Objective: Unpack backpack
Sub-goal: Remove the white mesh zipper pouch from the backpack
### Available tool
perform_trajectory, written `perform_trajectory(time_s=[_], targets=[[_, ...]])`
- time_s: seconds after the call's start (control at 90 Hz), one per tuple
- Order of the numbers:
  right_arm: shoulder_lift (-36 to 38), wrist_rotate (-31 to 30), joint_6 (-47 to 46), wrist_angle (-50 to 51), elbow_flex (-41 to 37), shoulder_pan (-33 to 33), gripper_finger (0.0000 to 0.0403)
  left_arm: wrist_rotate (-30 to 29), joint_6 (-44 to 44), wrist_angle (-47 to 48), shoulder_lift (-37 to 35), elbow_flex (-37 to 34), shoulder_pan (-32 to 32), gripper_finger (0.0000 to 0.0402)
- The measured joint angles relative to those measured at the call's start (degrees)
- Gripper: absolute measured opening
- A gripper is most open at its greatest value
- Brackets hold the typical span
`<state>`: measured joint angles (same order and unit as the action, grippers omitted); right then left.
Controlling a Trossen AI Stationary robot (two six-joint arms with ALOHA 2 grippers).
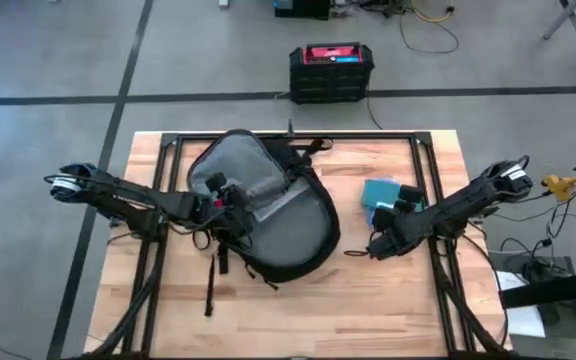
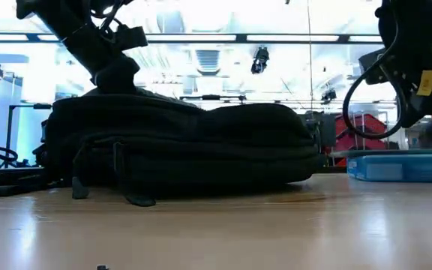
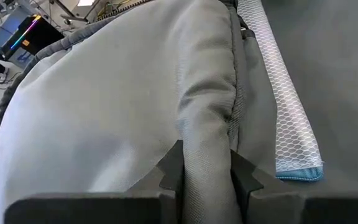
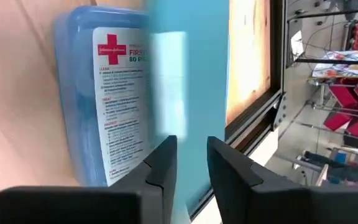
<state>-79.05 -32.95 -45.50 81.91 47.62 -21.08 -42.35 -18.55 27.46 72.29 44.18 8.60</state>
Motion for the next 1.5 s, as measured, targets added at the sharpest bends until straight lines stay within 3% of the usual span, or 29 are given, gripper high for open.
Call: perform_trajectory(time_s=[0.267,0.589,0.711,1.056,1.267,1.5], targets=[[0.0,0.4,0.1,-0.3,0.4,0.0,0.0106,0.0,0.0,-0.2,0.0,0.0,0.0,0.0047],[0.0,-1.8,6.6,-5.3,7.6,0.0,0.0136,0.0,2.0,-4.1,0.1,0.0,0.0,0.0047],[0.0,-3.2,14.3,-15.7,8.9,0.0,0.0147,0.0,5.0,-8.5,0.1,-0.1,0.0,0.0043],[-2.3,-2.4,47.7,-58.6,8.9,0.3,0.0177,0.1,9.9,-14.2,0.1,-0.1,0.0,0.0042],[-8.4,3.4,57.5,-69.8,9.0,3.3,0.0176,0.0,10.6,-15.2,0.1,-0.1,0.0,0.0043],[-13.9,4.9,62.2,-77.8,9.0,7.3,0.0169,0.0,10.7,-15.2,0.1,-0.1,0.0,0.0044]])
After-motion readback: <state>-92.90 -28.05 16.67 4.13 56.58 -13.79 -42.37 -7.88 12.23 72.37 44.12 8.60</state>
